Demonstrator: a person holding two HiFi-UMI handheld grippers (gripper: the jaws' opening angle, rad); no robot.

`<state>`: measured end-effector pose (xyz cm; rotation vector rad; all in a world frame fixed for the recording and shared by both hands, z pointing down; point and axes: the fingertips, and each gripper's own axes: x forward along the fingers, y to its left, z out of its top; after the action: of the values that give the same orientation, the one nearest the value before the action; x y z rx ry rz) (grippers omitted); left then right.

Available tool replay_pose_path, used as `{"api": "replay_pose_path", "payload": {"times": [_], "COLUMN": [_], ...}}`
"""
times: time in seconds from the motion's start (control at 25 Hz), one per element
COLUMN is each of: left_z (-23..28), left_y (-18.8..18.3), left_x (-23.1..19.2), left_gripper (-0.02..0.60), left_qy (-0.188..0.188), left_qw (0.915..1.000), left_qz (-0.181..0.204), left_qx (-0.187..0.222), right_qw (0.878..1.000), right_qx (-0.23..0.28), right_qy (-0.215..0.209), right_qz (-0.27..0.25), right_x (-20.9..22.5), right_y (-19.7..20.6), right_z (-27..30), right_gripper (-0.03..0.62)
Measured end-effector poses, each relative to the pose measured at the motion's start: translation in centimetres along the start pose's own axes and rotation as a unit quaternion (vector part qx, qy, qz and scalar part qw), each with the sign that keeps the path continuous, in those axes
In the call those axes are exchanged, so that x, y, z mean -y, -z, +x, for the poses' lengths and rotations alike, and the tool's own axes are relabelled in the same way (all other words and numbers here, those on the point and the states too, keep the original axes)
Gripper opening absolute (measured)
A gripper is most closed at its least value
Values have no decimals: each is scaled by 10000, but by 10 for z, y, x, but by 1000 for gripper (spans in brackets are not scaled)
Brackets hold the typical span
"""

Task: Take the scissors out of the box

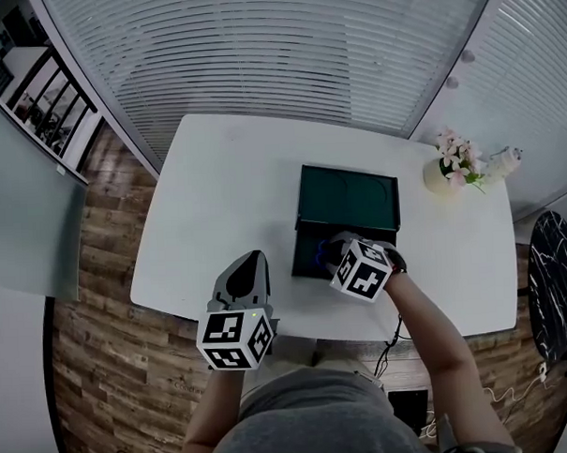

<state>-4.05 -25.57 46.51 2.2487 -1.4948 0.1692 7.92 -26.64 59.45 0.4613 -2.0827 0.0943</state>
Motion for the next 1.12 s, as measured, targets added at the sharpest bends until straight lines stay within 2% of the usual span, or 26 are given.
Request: {"api": "replay_pose_path", "payload": {"times": [0.28, 0.56, 0.72, 0.92, 1.04, 1.12], "left_z": [-19, -32, -43, -61, -71, -76], "left_y": [-2, -6, -7, -8, -8, -7], "left_x": [15, 29, 38, 52, 59, 64], "left_gripper": [5, 5, 5, 5, 5, 5], "left_qy": [152, 211, 258, 384, 444, 488], "left_qw": [9998, 9994, 9990, 9979, 9972, 9969], "left_qz": [68, 140, 241, 420, 477, 500], "left_qx": [101, 234, 279, 306, 354, 375], "right_qw": [9954, 9791, 9616, 9301, 9100, 9020], "right_qx": [620, 1298, 1781, 2405, 2752, 2873], "right_qy": [655, 1464, 1987, 2626, 2870, 2955], "right_qz": [315, 550, 648, 901, 1180, 1285], "right_x": [0, 0, -4, -11, -21, -29], "right_y": [-15, -29, -41, -56, -62, -64], "right_z": [-37, -79, -107, -151, -176, -187], "right_gripper": [77, 78, 78, 78, 78, 78]}}
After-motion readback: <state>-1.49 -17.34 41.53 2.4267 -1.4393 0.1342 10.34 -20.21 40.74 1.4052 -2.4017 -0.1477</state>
